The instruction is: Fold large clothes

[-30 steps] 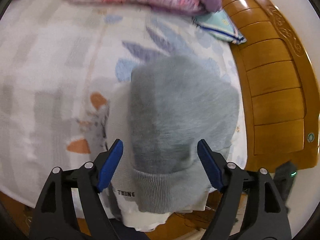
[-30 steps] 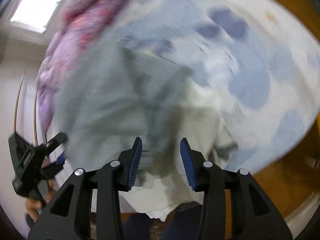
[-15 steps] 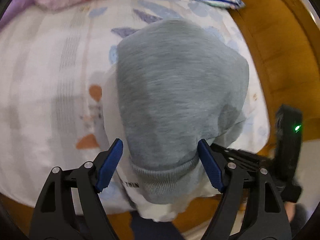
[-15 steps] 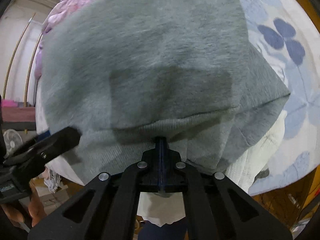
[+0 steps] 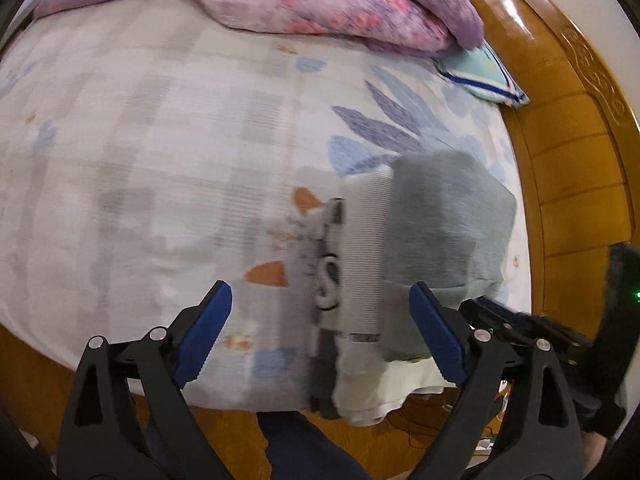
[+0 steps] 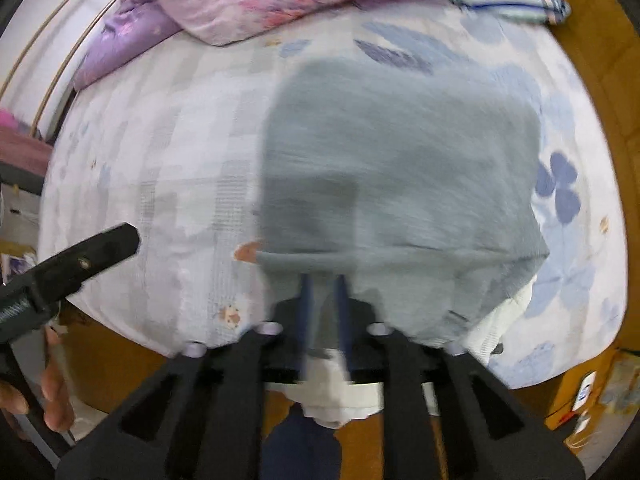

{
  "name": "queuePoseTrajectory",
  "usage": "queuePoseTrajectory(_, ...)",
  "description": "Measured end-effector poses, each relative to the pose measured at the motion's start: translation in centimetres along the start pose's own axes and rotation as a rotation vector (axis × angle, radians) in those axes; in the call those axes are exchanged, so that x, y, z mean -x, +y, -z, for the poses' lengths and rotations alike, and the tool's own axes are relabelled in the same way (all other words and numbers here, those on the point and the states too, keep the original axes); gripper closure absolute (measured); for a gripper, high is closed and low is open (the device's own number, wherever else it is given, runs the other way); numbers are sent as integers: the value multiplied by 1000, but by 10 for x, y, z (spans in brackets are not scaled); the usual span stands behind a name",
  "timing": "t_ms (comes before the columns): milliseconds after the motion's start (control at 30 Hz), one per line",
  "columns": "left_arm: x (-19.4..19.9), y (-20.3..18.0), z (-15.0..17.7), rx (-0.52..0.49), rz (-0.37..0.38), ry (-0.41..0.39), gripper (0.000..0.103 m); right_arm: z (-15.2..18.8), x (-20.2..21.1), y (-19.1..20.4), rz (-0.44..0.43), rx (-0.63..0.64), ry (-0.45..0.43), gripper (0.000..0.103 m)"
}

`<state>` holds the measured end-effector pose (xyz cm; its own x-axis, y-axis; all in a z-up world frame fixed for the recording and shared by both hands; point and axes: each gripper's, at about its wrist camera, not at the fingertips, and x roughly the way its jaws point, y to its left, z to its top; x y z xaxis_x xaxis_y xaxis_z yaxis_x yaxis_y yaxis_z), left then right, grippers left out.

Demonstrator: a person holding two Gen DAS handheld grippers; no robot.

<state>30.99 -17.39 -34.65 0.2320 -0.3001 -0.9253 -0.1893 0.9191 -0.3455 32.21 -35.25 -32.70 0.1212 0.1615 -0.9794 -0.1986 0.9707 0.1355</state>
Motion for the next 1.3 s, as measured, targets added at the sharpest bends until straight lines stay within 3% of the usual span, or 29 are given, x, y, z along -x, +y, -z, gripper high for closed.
queuePoseTrajectory(33, 3, 7, -1, 7, 0, 0, 11, -1, 1, 8, 22, 15, -15, 44)
queuePoseTrajectory(167, 16, 43, 0, 25, -39, 6, 9, -8, 5, 47, 117, 59, -49, 38)
queuePoseTrajectory(233, 25, 62, 0, 29, -48, 16, 7, -11, 3, 64, 175, 61, -51, 21)
queuePoseTrajectory(333, 39, 88, -4, 30, -57, 33, 7, -9, 17, 89, 215, 38, -74, 17)
queuePoseTrajectory(400, 51, 99, -6, 4, -51, 26, 5, -9, 22, 110, 275, 31, -78, 17)
queuePoseTrajectory(567, 88, 117, -12, -98, -56, 6, 5, -6, 40, 152, 328, -2, -104, 16)
queuePoseTrajectory(700, 118, 132, -18, -118, -56, -19, 5, -2, 62, 180, 346, -26, -127, 16)
queuePoseTrajectory(1033, 203, 161, -16, -168, -44, -92, 5, 10, 122, 238, 338, -63, -214, 8)
queuePoseTrajectory(1300, 289, 173, -15, -203, -76, -248, 5, 18, 181, 286, 318, -38, -335, 8)
